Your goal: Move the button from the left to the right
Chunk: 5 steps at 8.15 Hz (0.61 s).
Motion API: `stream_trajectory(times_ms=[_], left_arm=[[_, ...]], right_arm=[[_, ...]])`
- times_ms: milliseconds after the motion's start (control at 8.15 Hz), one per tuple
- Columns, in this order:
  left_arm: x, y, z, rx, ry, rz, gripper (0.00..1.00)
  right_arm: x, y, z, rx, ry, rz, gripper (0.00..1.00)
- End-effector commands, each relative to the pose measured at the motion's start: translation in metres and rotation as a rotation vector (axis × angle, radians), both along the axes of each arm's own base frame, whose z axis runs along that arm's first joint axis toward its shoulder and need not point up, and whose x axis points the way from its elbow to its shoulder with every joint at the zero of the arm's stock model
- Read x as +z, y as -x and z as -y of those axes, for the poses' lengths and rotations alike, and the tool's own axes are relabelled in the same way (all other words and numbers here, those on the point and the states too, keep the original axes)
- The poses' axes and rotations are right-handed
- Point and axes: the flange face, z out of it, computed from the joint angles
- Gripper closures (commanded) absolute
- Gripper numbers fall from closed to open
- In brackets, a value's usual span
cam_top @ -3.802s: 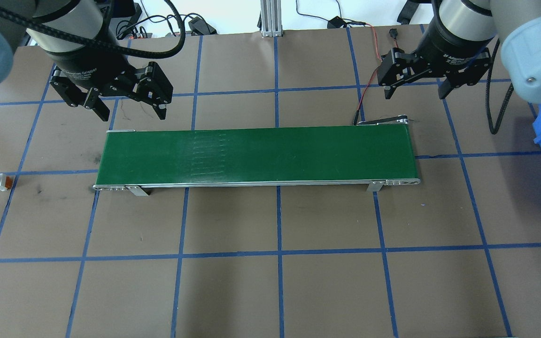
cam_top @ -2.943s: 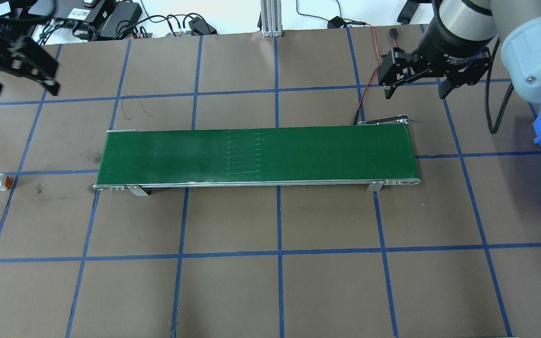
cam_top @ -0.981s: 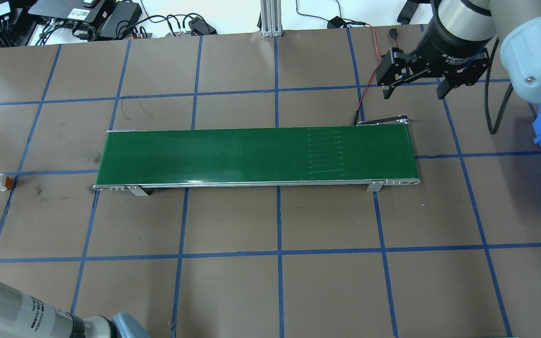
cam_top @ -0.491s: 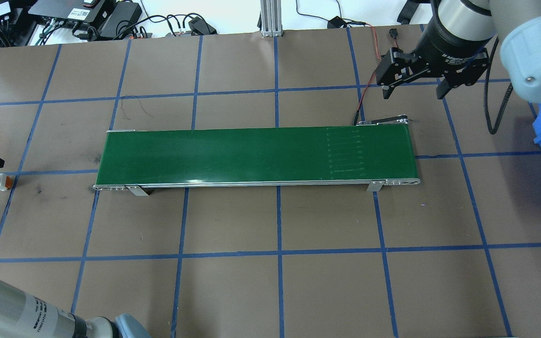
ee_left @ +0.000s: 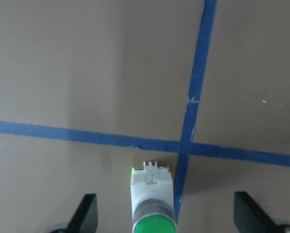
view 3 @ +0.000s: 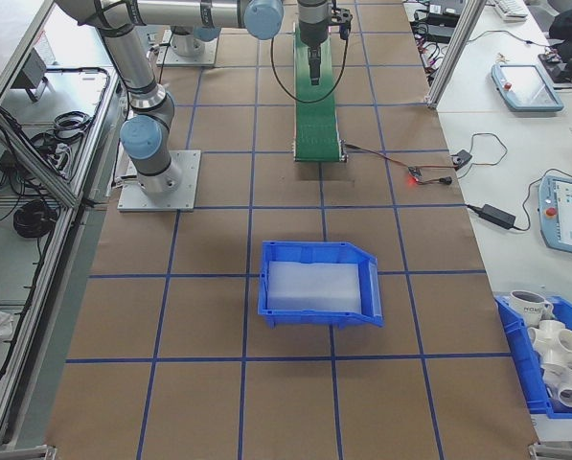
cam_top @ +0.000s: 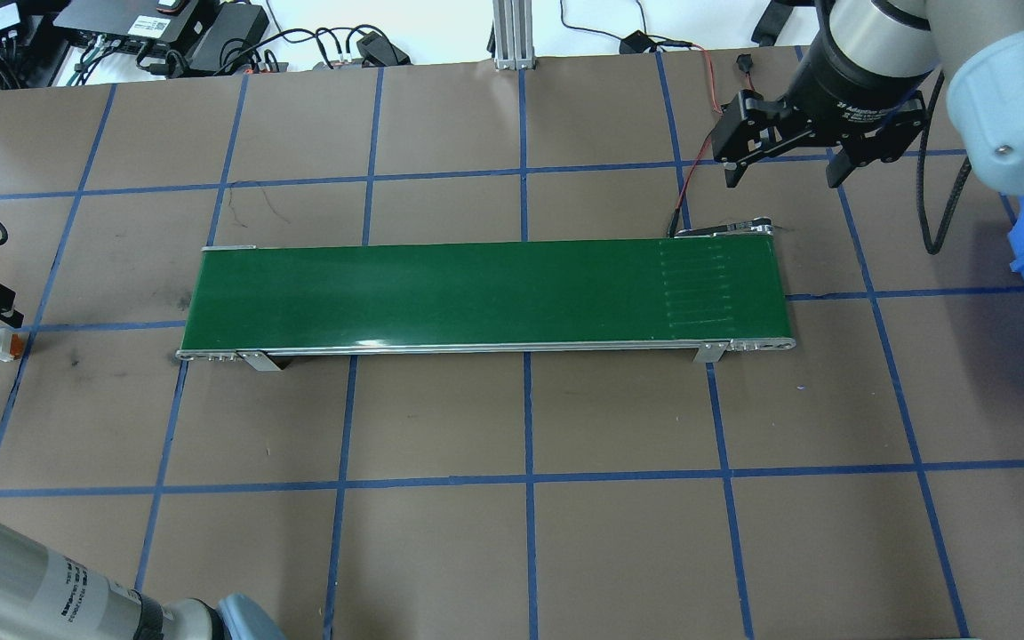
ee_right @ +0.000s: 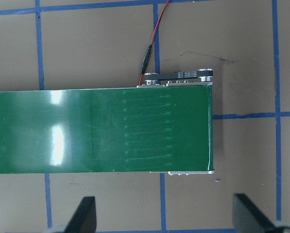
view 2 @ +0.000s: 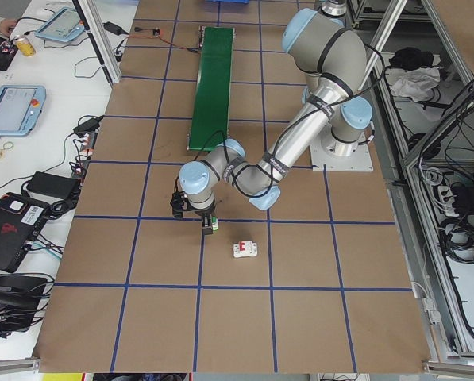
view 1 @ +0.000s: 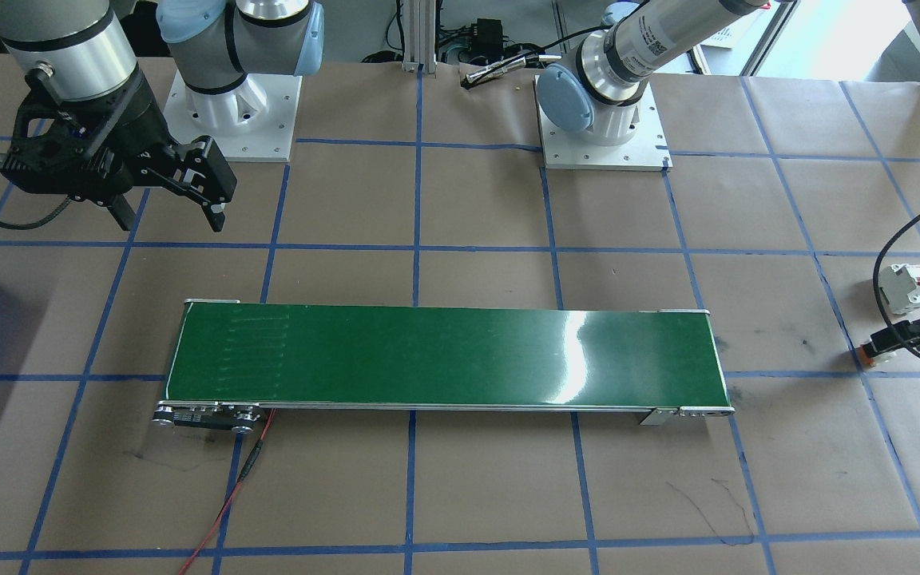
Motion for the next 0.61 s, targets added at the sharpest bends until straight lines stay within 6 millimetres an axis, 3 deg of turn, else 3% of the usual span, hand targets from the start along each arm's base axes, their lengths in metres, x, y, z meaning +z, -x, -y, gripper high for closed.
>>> stream_trajectory(times_ms=[0,245,368,491], left_arm=[[-0.021,-0.0019,0.0002,-0.048,-0.019,-0.022,0.0],[-0.0256,-0.0023,0.0006,-0.081,-0.023,-0.031,0.0],[-0.0256,-0.0023,0.0006,-0.081,-0.023,-0.031,0.1],[-0.0261,-0.006,-0.0044,-0.102,-0.072,0.006,0.49]], right_arm=[[0.0,-0.0001,0.0,0.0,0.0,0.001,0.0],[0.0,-0.0001,0.0,0.0,0.0,0.001,0.0],[0.0,-0.0001,0.0,0.0,0.0,0.001,0.0],[0.0,0.0002,0.0,0.0,0.0,-0.002,0.0]])
